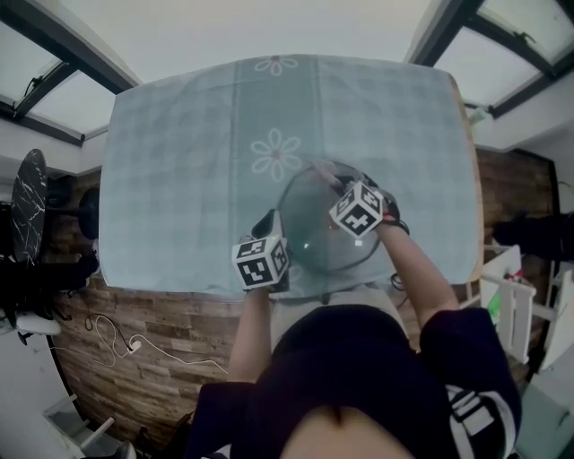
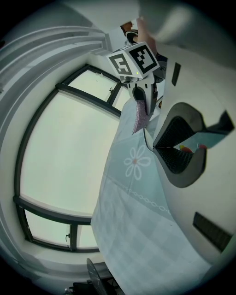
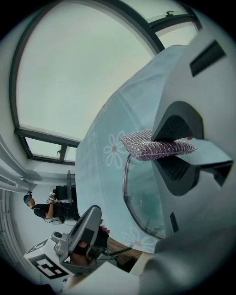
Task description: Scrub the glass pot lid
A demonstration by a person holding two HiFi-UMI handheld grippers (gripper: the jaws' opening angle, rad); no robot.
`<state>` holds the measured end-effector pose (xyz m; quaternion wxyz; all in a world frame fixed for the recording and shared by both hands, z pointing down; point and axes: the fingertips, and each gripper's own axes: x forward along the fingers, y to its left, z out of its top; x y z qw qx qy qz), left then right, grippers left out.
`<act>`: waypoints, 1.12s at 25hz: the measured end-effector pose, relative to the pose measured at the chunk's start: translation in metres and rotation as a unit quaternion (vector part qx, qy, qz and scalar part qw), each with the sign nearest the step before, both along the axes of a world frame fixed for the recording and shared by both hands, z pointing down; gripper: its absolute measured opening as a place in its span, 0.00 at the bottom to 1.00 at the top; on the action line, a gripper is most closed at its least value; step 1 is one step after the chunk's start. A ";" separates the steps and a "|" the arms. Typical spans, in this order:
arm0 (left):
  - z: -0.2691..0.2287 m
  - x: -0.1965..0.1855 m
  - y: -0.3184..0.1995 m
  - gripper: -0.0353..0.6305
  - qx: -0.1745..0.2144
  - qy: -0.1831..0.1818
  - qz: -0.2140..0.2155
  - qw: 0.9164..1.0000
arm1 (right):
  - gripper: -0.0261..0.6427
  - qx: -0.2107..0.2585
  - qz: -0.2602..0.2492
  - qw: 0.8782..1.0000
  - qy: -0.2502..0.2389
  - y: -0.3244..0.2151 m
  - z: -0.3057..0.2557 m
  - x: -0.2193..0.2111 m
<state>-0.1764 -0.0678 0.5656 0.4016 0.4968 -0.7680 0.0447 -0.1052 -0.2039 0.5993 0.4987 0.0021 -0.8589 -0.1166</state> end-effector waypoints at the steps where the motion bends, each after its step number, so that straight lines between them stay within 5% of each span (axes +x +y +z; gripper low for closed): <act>1: 0.001 -0.002 0.001 0.05 0.000 0.001 0.004 1.000 | 0.16 0.002 -0.004 1.000 0.007 0.001 0.001 -0.002; 28: 0.004 -0.021 0.035 0.05 0.002 0.010 0.038 0.999 | 0.16 0.035 -0.063 0.996 0.047 0.051 0.009 -0.041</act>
